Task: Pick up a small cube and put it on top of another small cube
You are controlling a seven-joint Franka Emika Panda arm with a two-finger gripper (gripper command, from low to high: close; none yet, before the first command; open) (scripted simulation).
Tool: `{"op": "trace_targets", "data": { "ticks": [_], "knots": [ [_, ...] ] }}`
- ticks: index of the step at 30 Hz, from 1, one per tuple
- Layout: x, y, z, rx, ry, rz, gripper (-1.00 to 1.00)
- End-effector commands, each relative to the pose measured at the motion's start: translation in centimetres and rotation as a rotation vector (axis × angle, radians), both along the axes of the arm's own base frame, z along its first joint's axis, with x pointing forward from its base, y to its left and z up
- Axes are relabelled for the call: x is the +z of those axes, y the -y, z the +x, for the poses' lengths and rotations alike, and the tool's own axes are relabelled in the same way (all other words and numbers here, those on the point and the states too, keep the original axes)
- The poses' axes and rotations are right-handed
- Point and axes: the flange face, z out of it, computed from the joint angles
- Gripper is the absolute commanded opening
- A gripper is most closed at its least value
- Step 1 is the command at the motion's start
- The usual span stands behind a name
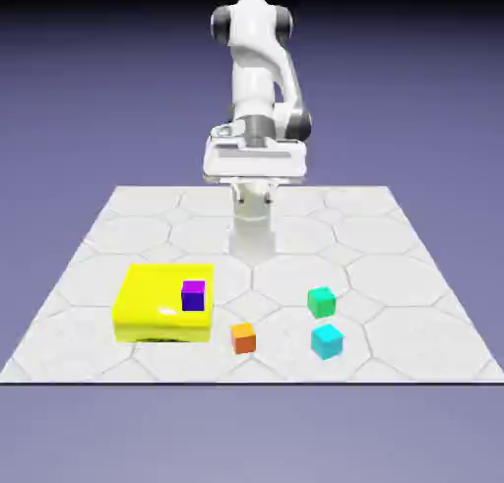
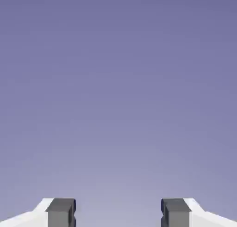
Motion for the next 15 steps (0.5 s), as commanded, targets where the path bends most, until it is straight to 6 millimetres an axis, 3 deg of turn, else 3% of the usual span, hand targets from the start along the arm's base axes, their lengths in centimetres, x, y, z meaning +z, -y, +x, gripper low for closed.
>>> {"op": "trace_targets", "data": {
  "ticks": [1, 7, 13, 14, 15],
  "knots": [
    [-1.8, -1.4, 0.1, 0.02, -0.057, 0.004, 0.0],
    [-12.5, -9.2, -1.6, 0.129, -0.399, -0.015, 0.0],
    [-22.4, -15.3, -7.6, 0.214, -0.731, -0.111, 0.0],
    [-23.8, -15.9, -8.8, 0.225, -0.781, -0.133, 0.0],
    [-23.8, -15.9, -8.8, 0.225, -0.781, -0.133, 0.0]
  ]
}}
